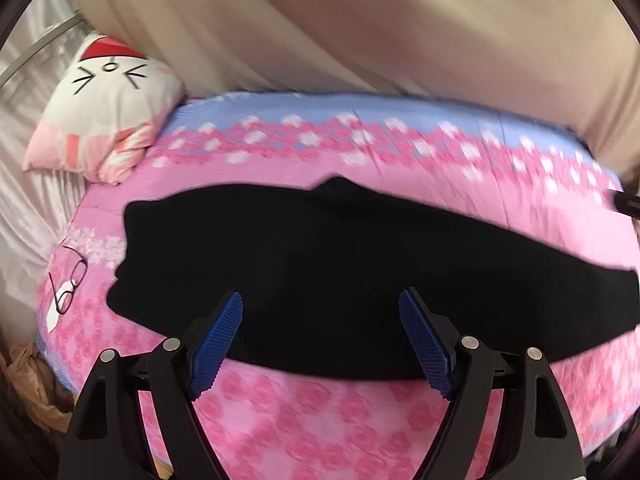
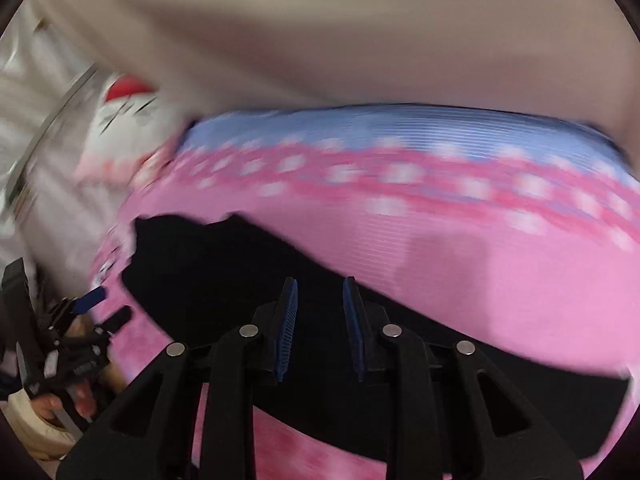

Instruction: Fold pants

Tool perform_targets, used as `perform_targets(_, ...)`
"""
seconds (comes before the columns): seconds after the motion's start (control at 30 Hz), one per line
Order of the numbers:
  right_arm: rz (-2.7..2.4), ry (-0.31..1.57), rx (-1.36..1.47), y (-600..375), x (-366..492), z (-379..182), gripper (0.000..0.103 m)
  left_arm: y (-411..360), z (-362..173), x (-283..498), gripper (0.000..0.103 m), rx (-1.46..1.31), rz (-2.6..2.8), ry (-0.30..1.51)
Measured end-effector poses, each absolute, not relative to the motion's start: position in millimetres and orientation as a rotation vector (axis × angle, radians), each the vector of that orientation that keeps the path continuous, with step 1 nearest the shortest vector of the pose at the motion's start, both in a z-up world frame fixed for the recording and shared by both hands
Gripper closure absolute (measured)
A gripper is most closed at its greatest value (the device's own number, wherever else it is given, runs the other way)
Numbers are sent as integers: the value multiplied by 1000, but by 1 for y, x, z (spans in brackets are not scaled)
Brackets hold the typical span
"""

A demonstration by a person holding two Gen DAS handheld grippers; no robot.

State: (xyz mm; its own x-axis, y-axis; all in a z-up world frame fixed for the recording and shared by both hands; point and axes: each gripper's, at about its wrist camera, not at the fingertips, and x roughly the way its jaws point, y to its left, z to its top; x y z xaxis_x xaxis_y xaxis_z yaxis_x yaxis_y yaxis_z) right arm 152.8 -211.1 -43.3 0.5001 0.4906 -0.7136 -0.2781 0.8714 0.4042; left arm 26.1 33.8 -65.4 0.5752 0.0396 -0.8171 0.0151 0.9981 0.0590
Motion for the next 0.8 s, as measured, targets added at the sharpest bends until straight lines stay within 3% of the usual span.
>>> perform_targets(0.2,560,1124,132,-66,237,-86,79,80,-58,38,25,48,17,953)
perform_targets(0.43,468,1165,150,-34,278,-114,80,120,-76,45,25,145,-15,962)
perform_targets(0.6,432,1225,-34,4,293,-137,81,149,-98,59,25,162,-43,1011)
perform_targets(0.63,417,1206,-72,8,295,-136,96,153,-102,61,25,169,-49,1018)
perform_targets(0.8,220,1055,-31,-6,335,-123,103,174,-126,73,25,258,-25,1033)
